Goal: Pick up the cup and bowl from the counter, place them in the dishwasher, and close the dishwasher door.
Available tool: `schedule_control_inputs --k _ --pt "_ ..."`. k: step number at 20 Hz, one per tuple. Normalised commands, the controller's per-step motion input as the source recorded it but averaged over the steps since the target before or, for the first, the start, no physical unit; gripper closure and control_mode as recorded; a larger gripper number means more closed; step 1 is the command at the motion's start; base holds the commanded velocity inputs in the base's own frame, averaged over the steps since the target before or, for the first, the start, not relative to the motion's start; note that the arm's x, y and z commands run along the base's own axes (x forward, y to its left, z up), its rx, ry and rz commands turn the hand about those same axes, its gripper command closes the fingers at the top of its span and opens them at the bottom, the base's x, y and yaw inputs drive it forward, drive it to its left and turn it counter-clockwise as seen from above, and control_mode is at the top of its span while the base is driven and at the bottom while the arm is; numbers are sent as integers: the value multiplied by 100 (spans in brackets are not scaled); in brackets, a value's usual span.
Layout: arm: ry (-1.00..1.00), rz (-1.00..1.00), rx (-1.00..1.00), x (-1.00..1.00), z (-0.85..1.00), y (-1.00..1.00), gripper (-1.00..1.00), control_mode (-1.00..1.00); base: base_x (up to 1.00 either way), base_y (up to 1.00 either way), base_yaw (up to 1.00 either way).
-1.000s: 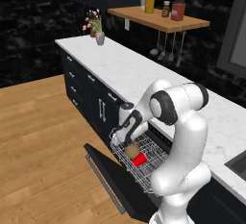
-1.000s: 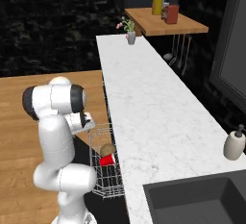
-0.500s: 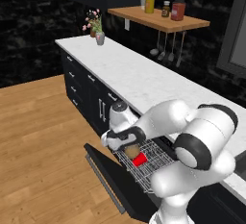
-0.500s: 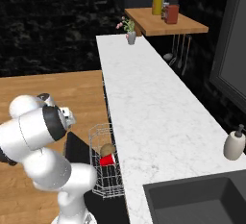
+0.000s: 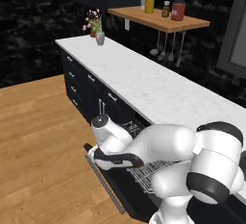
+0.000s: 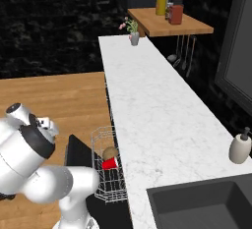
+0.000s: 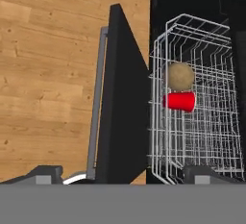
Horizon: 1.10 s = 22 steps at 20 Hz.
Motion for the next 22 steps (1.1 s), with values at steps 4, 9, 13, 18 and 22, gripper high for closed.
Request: schedule_control_inputs --k 4,9,13,18,22 --pt "-7 0 -9 -52 -41 59 -100 -100 0 0 0" --pt "-6 0 0 -20 -65 63 -100 -100 0 0 0" --pt "-4 0 0 0 -71 39 -100 -100 0 0 0" --pt "-1 -2 -1 0 -50 30 -100 -100 0 0 0" --pt "0 -6 -5 0 -18 43 -100 -100 0 0 0"
